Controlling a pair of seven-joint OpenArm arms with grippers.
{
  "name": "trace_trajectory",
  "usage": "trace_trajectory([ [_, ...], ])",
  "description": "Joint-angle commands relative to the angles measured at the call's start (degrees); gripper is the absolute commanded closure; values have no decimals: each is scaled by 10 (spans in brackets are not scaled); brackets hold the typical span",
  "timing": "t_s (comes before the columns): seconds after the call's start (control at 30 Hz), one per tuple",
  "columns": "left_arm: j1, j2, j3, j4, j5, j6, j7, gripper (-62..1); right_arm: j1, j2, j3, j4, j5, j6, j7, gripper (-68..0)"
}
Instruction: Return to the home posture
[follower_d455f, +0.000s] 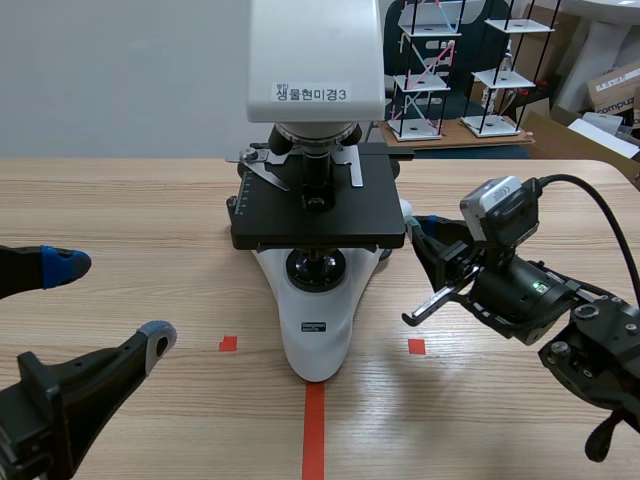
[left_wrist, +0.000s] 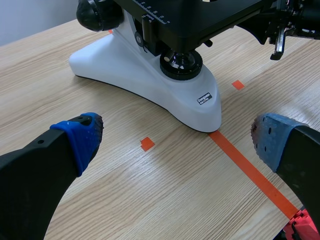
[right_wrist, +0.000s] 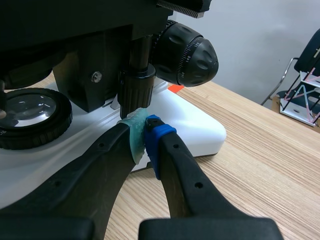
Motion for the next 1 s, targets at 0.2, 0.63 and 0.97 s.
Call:
trace_trajectory([
  [0.2,4,3,-3,12,-4,-1,-8,-623,7,5,3,8,6,0,8,0],
  [0.63,4,3,-3,12,-4,-1,-8,-623,7,5,3,8,6,0,8,0],
  [0.97,4,3,-3,12,-4,-1,-8,-623,-17,5,15,15,7,-1,32,-5],
])
